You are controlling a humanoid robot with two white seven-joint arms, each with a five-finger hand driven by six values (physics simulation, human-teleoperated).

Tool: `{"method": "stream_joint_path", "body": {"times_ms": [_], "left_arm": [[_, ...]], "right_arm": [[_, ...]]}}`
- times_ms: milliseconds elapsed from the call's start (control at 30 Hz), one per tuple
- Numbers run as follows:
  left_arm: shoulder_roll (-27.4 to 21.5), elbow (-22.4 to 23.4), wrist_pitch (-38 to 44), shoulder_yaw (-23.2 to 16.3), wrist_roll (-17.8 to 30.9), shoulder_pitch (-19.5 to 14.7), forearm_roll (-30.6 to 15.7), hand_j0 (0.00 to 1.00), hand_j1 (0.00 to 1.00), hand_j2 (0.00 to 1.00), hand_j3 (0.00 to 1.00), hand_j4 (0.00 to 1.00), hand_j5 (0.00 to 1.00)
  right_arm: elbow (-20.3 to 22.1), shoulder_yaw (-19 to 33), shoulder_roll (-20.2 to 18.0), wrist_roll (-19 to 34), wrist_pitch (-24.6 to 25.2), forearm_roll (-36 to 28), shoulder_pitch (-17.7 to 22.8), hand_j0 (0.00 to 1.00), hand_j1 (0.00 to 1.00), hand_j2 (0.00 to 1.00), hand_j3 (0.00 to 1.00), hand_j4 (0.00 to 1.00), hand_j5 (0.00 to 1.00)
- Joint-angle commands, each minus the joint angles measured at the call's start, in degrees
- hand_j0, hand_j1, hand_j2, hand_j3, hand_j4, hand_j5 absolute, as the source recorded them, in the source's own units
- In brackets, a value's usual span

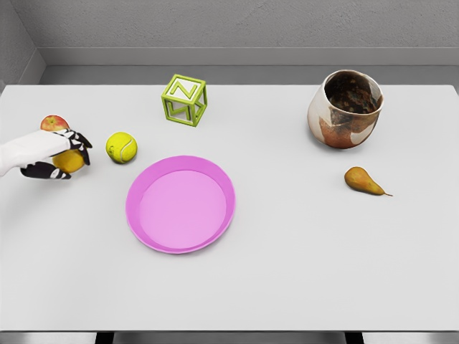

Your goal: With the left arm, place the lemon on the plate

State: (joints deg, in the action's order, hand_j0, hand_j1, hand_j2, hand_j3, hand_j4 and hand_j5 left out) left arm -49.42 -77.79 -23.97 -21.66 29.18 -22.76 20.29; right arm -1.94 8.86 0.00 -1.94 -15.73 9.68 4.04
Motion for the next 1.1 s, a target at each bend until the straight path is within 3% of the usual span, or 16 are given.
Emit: {"method": "stream_joint_path", "body": {"times_ms": [0, 1067], "left_arm": [[-0.1, -0.9, 0.1, 0.0, -0.1, 0.0, -0.2, 0.49, 0.49, 0.49, 0.49, 0.49, 0.49], [0.2, -9.2, 0.2, 0.0, -0.1, 0.0, -0.2, 0.47, 0.47, 0.47, 0.47, 0.47, 0.47]], "right_arm": [[0.0, 0.0, 0.0, 0.0, 0.0, 0.0, 0.0, 1.00, 1.00, 1.00, 1.00, 1.00, 1.00], [0.0, 0.0, 0.0, -0.1, 0.0, 0.0, 0.0, 1.00, 1.00, 1.00, 1.00, 1.00, 1.00]]}}
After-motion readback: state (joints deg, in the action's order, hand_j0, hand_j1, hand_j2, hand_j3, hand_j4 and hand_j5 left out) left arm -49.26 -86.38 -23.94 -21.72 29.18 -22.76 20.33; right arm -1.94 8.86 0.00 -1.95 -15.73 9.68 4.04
